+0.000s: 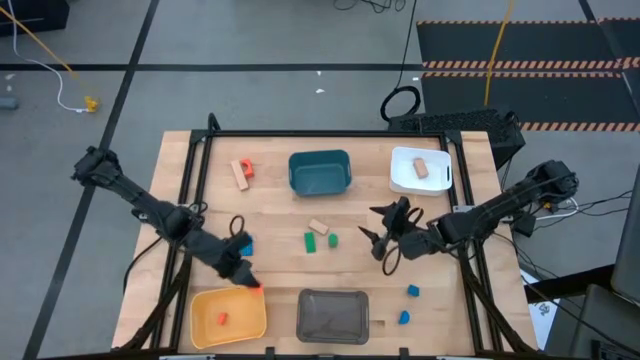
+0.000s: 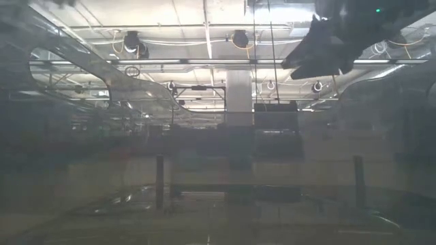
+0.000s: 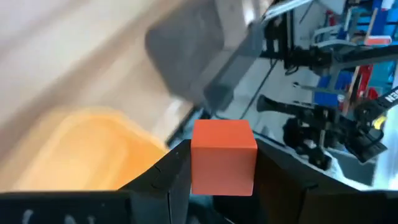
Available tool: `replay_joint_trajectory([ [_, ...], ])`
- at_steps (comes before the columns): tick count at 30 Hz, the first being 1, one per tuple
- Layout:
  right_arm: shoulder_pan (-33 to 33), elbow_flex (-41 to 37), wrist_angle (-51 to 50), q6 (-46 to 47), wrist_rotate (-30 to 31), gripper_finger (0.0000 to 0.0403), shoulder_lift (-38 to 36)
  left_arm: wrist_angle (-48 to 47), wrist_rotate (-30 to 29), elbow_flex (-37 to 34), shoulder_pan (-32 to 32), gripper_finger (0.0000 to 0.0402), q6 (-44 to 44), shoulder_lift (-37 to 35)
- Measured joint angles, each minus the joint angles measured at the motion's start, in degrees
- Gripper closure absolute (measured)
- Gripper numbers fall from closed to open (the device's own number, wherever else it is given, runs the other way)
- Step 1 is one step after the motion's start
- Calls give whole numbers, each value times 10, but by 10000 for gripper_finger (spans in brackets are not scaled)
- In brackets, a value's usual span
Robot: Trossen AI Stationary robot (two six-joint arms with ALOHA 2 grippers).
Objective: Sort & place blocks by color
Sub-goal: Put the bottom orange block into the yellow bin
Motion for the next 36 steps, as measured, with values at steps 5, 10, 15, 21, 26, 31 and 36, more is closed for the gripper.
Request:
replay_joint_trajectory([
  [5,-26,0,1,20,-25,94,0,-96,-4,0,-57,259,-126,0],
  [10,-43,0,1,18,-26,94,0,-189,22,0,-91,254,-200,0],
  [15,-50,0,1,18,-64,94,0,-189,27,0,-107,244,-233,13],
  [21,-53,0,2,19,-89,94,0,-189,54,0,-116,255,-248,64],
  [26,-53,0,2,19,-111,94,0,-168,55,0,-116,249,-244,120],
  [31,-50,0,9,19,-131,94,8,-126,55,0,-115,244,-242,158],
  [36,-50,0,31,13,-131,94,26,-104,51,0,-115,242,-232,167],
])
